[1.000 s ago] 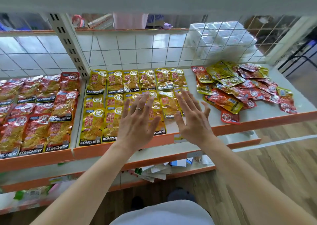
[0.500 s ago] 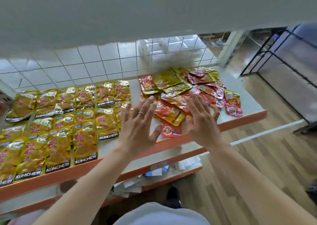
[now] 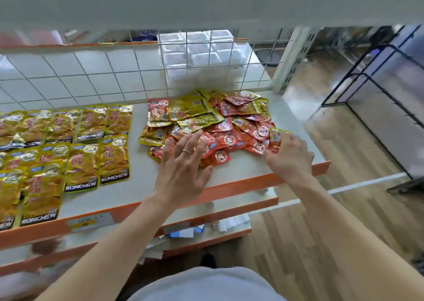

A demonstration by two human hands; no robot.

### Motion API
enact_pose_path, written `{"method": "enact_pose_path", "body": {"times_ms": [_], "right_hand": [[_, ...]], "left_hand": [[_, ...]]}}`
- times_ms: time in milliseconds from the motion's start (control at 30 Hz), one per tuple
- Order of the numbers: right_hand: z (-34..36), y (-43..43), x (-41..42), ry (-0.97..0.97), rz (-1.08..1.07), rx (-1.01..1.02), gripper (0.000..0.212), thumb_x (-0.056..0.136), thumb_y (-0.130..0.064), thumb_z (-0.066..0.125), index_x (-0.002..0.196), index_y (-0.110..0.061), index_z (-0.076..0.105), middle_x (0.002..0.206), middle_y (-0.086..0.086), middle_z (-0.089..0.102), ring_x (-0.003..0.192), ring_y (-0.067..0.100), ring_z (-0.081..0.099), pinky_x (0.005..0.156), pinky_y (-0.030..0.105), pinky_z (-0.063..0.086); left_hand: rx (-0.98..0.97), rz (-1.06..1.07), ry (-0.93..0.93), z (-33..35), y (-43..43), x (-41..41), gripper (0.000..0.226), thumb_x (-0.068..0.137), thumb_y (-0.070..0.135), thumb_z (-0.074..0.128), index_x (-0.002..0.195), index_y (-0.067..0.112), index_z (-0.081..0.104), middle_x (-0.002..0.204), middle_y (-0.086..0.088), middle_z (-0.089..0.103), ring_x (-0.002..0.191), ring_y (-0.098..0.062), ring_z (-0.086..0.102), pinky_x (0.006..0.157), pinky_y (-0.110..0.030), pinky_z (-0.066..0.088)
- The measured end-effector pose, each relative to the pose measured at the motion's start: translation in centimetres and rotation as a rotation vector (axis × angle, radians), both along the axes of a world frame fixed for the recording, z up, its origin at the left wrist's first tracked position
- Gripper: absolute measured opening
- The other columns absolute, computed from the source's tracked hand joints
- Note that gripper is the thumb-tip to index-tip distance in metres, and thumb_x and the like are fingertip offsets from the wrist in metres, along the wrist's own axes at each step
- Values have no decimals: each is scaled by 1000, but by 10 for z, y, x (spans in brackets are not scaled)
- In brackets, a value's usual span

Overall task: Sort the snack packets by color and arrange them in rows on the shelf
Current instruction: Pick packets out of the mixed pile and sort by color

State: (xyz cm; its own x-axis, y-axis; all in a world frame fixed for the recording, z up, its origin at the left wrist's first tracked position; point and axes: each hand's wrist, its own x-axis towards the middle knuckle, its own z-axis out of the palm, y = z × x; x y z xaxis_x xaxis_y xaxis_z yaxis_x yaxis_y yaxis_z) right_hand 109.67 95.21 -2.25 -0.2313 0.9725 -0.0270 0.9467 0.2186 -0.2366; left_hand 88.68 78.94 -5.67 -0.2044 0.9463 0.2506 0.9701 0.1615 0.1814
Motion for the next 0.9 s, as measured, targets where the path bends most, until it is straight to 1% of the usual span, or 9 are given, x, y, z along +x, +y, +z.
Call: {"method": "enact_pose_path", "body": {"times_ms": [100, 200, 333, 467, 567, 667, 733, 800, 900], "right_hand": [[-1, 15, 12, -57, -102, -95, 65, 85, -48, 64, 131, -7, 44, 129, 22, 51, 124, 41, 43, 99, 47, 41], [-5, 27, 15, -5, -143, -181, 66, 78, -49, 71, 122, -6, 47, 119, 19, 59, 114, 40, 54, 87, 43, 47], [3, 47, 18, 140, -220, -362, 45, 72, -44, 84, 93, -9, 63, 94, 9, 67, 90, 27, 64, 68, 32, 46], [-8, 60, 25, 437, -311, -375, 27, 86, -25, 74, 104, -6, 70, 88, 8, 70, 87, 26, 70, 85, 45, 58], [-5, 52, 26, 720, -257, -168, 22, 87, -26, 74, 108, -18, 74, 96, 8, 70, 86, 21, 67, 85, 41, 58], [13, 22, 10, 873, -5, 105, 26, 81, -29, 81, 106, -30, 74, 103, 4, 56, 86, 6, 53, 79, 24, 49], [21, -6, -10, 953, 278, 113, 27, 79, -25, 78, 106, -25, 74, 99, 5, 54, 81, 6, 54, 69, 19, 47], [17, -28, -30, 967, 601, 90, 23, 82, -17, 77, 104, -20, 78, 94, 9, 58, 80, 22, 58, 65, 30, 49], [8, -43, -52, 879, 867, 180, 16, 86, -16, 76, 101, -19, 78, 92, 5, 65, 82, 24, 62, 67, 31, 50]], "left_hand": [[35, -23, -2, -2, 5, 8, 65, 89, 52, 43, 144, 17, 46, 159, -3, 37, 146, -25, 33, 121, -51, 10], [41, -21, -41, 1, 9, 12, 62, 89, 49, 45, 142, 18, 49, 159, -1, 37, 146, -24, 33, 122, -49, 8], [55, -17, -92, 5, 12, 14, 60, 90, 49, 43, 142, 19, 50, 158, 0, 37, 146, -22, 32, 122, -54, 16], [131, -15, -222, 11, 12, 16, 54, 93, 42, 52, 141, 18, 52, 151, 1, 47, 137, -18, 41, 115, -39, 29], [174, 116, -764, 33, 11, 19, 35, 97, 25, 62, 130, 15, 59, 125, 1, 65, 102, 1, 61, 89, -16, 46], [131, 297, -1435, 53, 14, 13, 19, 103, 22, 54, 108, 8, 66, 94, -6, 74, 78, -13, 69, 66, -23, 54], [77, 358, -1688, 61, 15, 8, 28, 104, 28, 51, 97, 6, 66, 85, -10, 75, 73, -21, 69, 63, -28, 55], [-10, 381, -1900, 67, 11, 5, 32, 102, 34, 52, 92, 6, 65, 79, -13, 73, 67, -22, 69, 59, -29, 56], [-40, 319, -1998, 64, -1, 1, 21, 95, 21, 61, 101, 1, 63, 82, -13, 69, 65, -19, 69, 61, -28, 59]]}}
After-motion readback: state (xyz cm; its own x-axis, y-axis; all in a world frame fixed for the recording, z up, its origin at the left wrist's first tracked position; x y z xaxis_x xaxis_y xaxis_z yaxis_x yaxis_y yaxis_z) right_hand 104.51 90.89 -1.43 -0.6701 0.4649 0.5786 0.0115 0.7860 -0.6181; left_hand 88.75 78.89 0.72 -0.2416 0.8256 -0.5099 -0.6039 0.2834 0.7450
